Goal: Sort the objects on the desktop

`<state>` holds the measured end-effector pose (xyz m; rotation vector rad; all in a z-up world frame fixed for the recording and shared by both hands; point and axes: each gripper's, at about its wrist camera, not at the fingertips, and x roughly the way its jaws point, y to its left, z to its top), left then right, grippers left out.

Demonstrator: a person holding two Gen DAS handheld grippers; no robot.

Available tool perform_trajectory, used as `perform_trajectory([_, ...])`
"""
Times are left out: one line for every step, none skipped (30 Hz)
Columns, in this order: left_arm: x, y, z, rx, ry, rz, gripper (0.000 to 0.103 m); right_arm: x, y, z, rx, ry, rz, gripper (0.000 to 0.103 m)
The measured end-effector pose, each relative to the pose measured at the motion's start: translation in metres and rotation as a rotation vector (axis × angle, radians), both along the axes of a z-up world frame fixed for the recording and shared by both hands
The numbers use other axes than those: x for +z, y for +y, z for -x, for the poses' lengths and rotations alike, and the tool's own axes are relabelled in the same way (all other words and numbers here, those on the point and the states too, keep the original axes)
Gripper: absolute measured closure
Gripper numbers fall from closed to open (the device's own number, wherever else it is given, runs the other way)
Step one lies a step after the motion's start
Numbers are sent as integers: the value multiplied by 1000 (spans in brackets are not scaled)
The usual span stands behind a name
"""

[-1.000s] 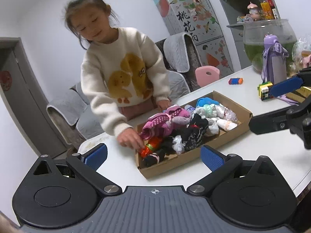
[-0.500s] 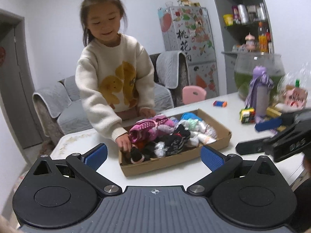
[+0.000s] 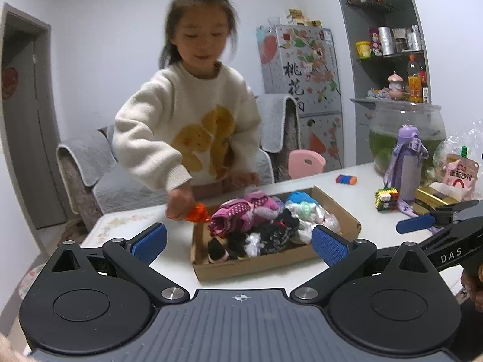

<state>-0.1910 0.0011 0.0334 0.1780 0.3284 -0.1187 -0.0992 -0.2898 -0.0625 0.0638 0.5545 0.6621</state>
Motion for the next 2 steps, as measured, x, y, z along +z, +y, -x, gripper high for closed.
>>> perform_trajectory([1, 0, 1, 0, -5, 1, 0, 0, 0, 1, -1, 0, -1, 1])
perform_trajectory([2, 0, 1, 1, -8, 2, 0, 1, -1, 1, -1, 0, -1, 1])
